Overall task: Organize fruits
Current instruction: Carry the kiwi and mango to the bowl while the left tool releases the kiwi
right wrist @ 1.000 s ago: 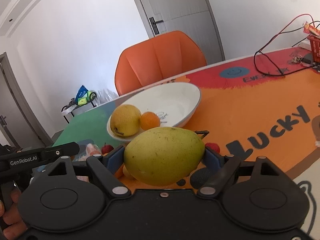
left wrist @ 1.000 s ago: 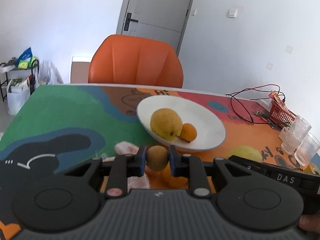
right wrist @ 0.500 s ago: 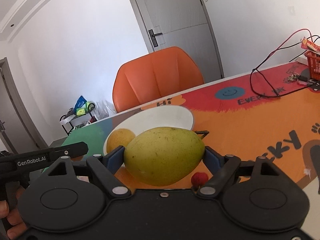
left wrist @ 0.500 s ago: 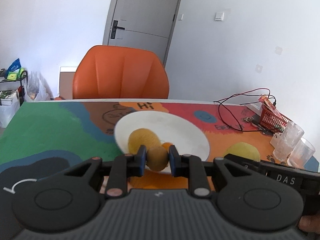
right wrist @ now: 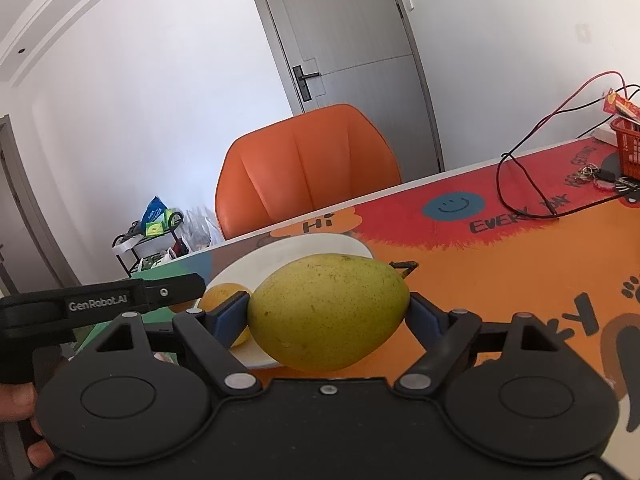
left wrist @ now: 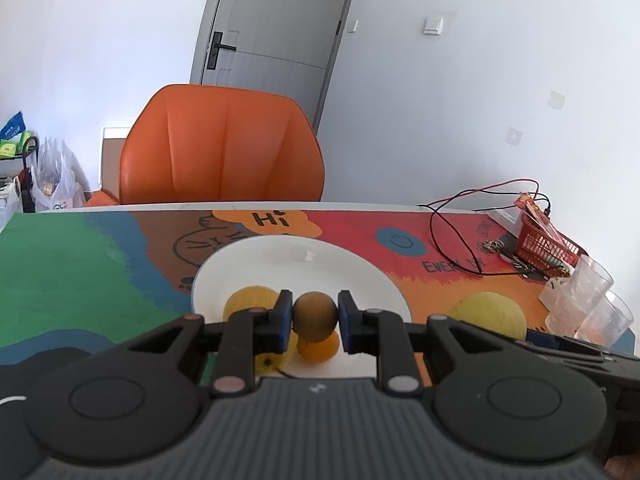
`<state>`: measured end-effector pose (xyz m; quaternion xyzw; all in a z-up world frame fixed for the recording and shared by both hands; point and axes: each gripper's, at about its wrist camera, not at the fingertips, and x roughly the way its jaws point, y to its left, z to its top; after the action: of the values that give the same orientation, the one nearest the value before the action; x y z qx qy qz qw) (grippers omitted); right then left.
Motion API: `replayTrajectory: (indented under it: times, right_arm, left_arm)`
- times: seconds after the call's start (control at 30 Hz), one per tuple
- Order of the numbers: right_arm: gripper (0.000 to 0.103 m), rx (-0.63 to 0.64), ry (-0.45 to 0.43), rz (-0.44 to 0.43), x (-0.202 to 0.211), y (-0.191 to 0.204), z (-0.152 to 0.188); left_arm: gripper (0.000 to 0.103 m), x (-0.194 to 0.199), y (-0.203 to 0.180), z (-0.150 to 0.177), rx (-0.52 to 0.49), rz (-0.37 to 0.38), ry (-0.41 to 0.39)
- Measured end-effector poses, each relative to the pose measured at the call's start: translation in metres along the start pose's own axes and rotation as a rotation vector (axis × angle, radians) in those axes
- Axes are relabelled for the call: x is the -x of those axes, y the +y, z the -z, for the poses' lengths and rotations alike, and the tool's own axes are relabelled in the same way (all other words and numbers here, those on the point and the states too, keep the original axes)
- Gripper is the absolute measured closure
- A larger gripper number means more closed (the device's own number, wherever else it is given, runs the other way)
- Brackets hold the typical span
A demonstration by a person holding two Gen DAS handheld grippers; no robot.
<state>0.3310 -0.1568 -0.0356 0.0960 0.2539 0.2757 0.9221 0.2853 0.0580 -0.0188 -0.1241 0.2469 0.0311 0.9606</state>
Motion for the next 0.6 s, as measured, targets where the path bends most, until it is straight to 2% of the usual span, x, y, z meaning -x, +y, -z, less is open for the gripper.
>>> replayTrajectory:
  times: [0.27,0.6]
  right_arm:
    - [0.022,0.008,0.012,-0.019,-0.023,0.004,-0.011]
    - [0.022,0.008,0.041,-0.044,-0.05,0.01,-0.012]
  left_arm:
    - [0.081,-0.024,0.012,-0.015,0.008,-0.01,0.023]
    - [0.081,-0.047,0.045,-0.028,0.047,-0.072,0.036]
